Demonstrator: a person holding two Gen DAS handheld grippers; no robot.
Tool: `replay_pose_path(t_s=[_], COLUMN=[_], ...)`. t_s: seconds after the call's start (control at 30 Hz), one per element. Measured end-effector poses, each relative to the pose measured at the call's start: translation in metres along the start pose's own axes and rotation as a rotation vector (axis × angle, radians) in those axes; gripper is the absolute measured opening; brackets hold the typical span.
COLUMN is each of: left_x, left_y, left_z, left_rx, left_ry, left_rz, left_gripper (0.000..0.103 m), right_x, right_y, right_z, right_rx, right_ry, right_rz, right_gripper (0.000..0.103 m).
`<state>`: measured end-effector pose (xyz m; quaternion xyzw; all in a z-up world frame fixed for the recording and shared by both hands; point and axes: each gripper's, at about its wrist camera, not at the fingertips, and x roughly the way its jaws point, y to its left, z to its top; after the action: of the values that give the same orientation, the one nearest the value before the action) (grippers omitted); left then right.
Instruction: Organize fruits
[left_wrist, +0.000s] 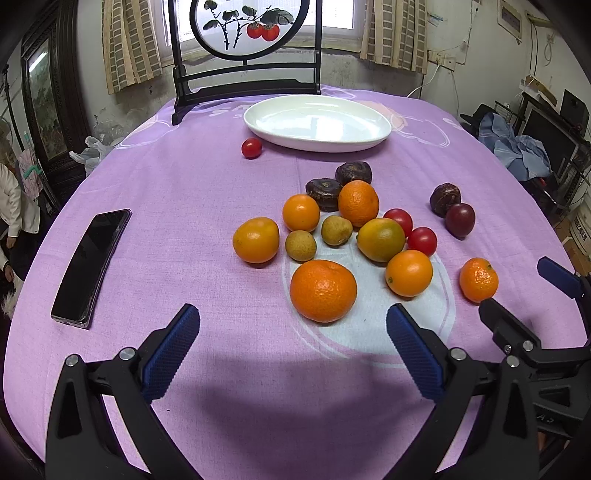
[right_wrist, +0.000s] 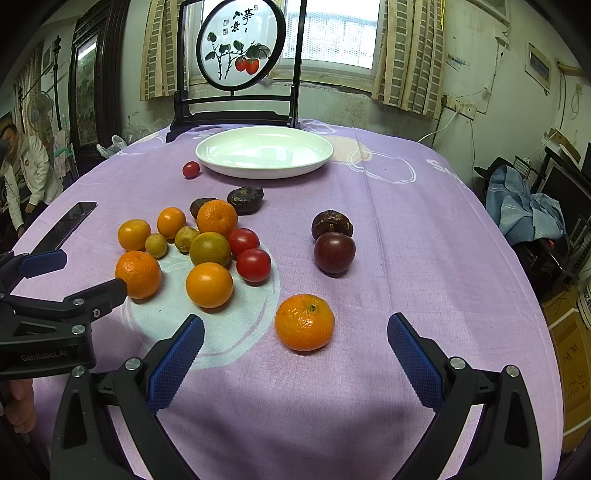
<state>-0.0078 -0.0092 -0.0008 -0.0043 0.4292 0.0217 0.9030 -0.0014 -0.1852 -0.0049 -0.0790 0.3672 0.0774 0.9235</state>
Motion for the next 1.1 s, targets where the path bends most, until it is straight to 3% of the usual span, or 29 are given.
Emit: replay_pose_path(t_s=[0.5,0.7,0.73,0.83,1.0,1.1], left_x=[0.019,0.035,0.037,0.043,0.048,0.052], left_y=[0.016,0.021,0.019,0.010,-0.012,-0.022], left_z=[-0.016,-0.015,-0.013,-0.008,0.001,0.005], left_rx=[0.005,-0.010,-0.008,0.006,0.035,0.061], left_ry=[0.065,0.106,0.115,0.138,0.150,0.146], left_rz=[-0.011,-0.051,-0.061,-0.093,-0.108,-0.105], left_gripper=[0.099,0.099,0.098,0.079,0.079,0.067], right_x=[0.004,0.008,0.007,0.005,0.004,0.004], right_y=[-0.005,-0.008,-0.009,-0.019,-0.035,-0.043], right_z=[-0.008,-0.011,-0.011,-0.011,-0.012,-0.013], right_rx=[0.002,-0.003,0.000,0.017,0.056,0.065], right_ry=[0.016,0.027,0.025,0.018,0.016,0.019], right_rz=[0.007,0.040,0.041,0.046,0.044,0.042], right_gripper=[0.100,0.100,0.100,0.100,0.100,0.100])
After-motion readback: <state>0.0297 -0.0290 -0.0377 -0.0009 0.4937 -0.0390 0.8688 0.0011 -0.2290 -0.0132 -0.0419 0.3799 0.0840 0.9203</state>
